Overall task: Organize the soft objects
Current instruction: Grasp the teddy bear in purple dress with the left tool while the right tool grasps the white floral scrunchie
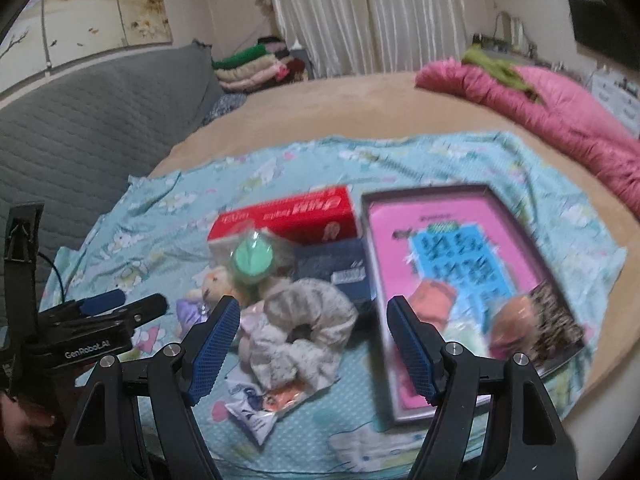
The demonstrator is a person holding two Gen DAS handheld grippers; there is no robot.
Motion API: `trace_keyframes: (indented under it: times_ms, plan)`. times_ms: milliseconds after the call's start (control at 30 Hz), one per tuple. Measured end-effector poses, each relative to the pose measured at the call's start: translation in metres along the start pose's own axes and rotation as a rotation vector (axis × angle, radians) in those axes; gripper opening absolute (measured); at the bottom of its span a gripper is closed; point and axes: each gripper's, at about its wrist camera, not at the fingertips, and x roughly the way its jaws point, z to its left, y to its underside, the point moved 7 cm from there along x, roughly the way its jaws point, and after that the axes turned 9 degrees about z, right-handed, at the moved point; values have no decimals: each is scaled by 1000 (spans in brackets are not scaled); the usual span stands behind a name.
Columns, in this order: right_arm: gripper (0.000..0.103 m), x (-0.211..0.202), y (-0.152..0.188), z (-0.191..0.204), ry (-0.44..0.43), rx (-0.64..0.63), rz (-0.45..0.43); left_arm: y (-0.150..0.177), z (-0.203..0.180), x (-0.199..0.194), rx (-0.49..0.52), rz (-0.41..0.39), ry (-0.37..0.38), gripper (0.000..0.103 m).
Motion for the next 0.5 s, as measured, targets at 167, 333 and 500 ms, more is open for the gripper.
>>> trace_keyframes:
  times_ms: [167, 333, 500]
  plan:
    - [77, 23, 6, 6, 11, -3, 47, -1, -1, 18, 24, 9, 53, 84]
    - [77, 40, 11, 7, 16, 5, 91, -2, 5, 35, 22, 33, 67, 84]
    - [77, 55, 13, 7, 25, 25, 118, -6, 0, 42, 56, 20, 98, 84]
